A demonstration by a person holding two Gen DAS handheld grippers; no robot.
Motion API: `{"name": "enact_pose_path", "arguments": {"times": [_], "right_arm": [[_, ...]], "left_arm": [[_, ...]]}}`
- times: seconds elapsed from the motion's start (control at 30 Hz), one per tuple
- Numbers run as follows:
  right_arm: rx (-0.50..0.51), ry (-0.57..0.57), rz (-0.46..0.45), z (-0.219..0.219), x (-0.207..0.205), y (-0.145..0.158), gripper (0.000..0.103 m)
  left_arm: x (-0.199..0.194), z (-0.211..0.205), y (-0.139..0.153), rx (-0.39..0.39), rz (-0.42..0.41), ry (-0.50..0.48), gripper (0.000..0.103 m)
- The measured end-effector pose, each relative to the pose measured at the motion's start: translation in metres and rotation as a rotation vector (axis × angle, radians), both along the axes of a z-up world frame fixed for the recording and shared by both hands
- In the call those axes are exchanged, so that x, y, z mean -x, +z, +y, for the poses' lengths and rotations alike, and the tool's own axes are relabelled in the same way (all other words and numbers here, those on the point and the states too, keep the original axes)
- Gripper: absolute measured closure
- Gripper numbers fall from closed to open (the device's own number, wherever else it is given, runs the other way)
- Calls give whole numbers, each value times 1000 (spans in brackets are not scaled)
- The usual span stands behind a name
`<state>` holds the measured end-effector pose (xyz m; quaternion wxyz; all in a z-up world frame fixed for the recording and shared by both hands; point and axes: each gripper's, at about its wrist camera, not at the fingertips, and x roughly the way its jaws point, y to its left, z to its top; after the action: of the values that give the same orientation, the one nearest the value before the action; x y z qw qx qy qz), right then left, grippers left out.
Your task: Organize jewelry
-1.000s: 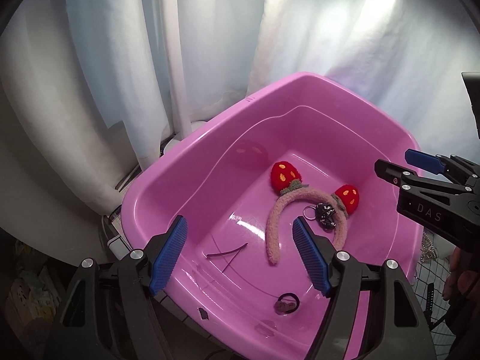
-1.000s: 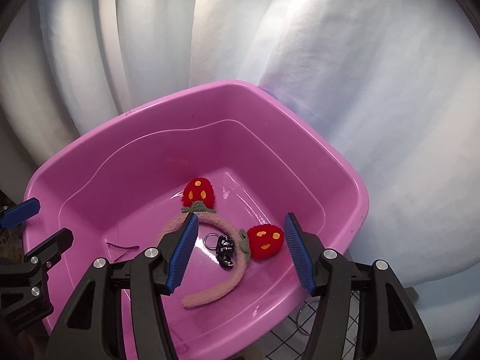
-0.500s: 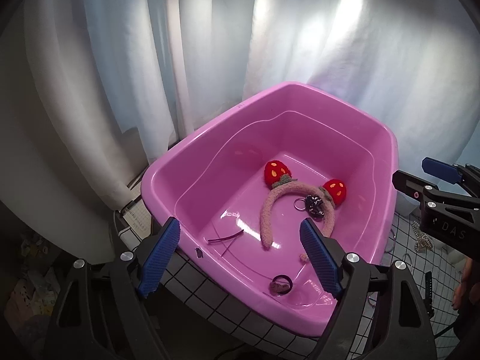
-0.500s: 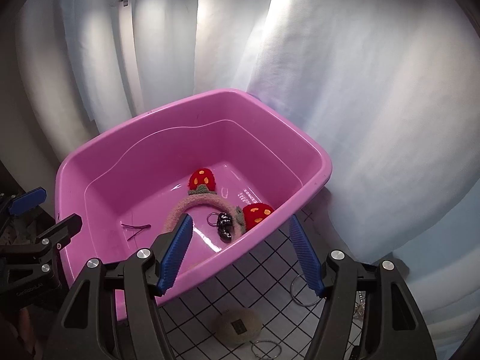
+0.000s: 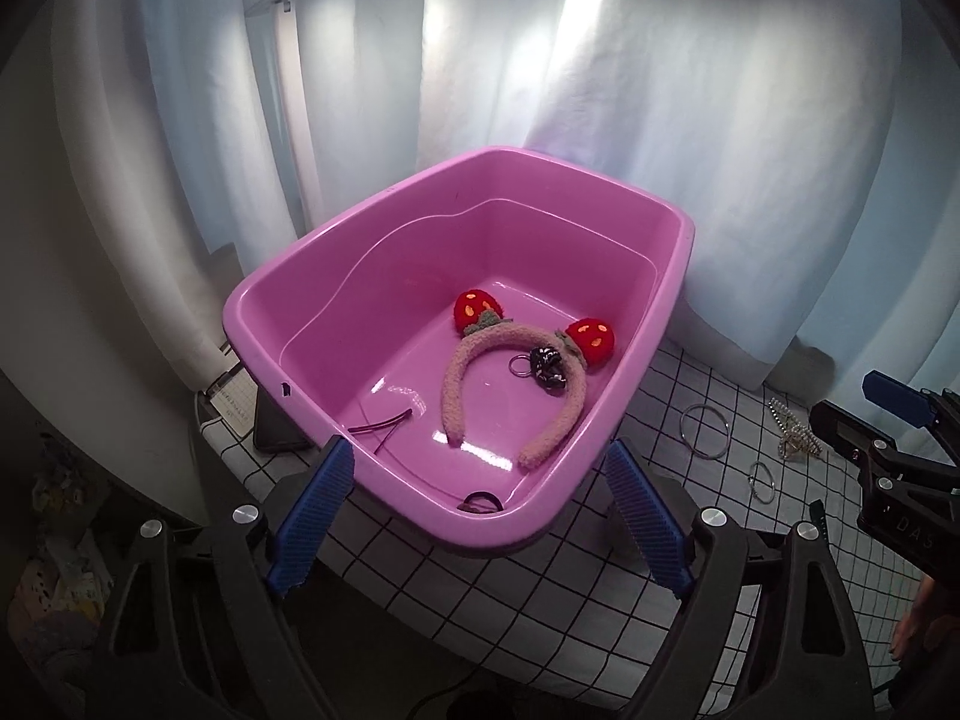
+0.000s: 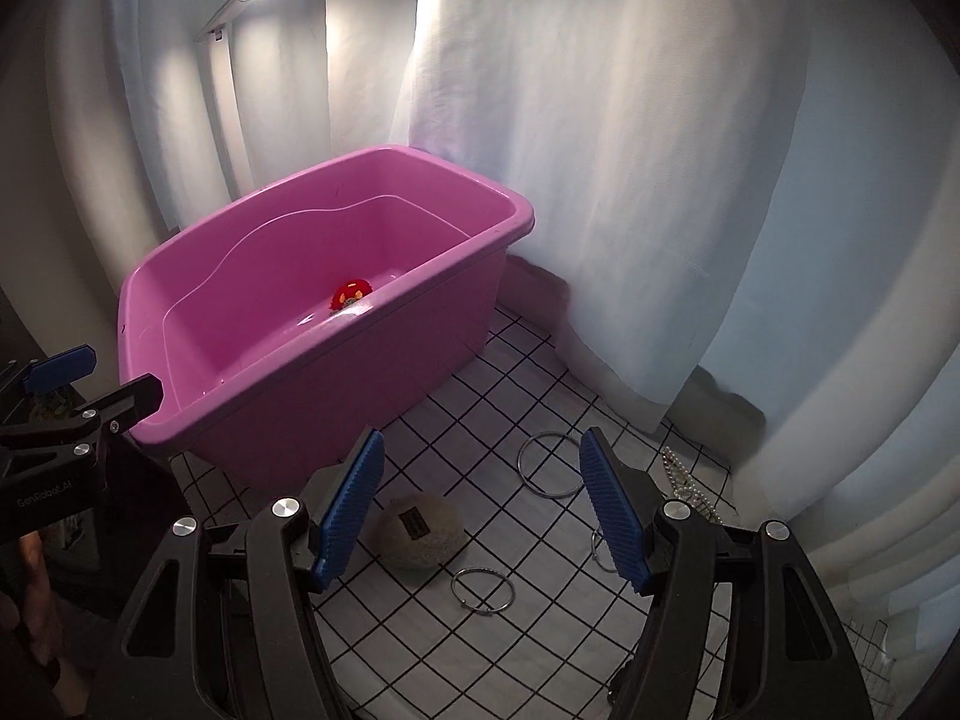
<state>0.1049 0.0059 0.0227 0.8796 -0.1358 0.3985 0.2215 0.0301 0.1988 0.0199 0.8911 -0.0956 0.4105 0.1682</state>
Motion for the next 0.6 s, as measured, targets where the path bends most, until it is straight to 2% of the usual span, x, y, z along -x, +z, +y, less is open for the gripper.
{"name": "enact_pose_path", "arguments": {"times": [0.3, 0.6], "right_arm": [[-35, -181, 82, -110, 40, -41, 38], [-64, -375, 173, -206, 75, -92, 38]], "left_arm": [[1, -66, -19, 5, 23, -118, 16], [-3, -114, -67, 35, 109, -196, 15]]}}
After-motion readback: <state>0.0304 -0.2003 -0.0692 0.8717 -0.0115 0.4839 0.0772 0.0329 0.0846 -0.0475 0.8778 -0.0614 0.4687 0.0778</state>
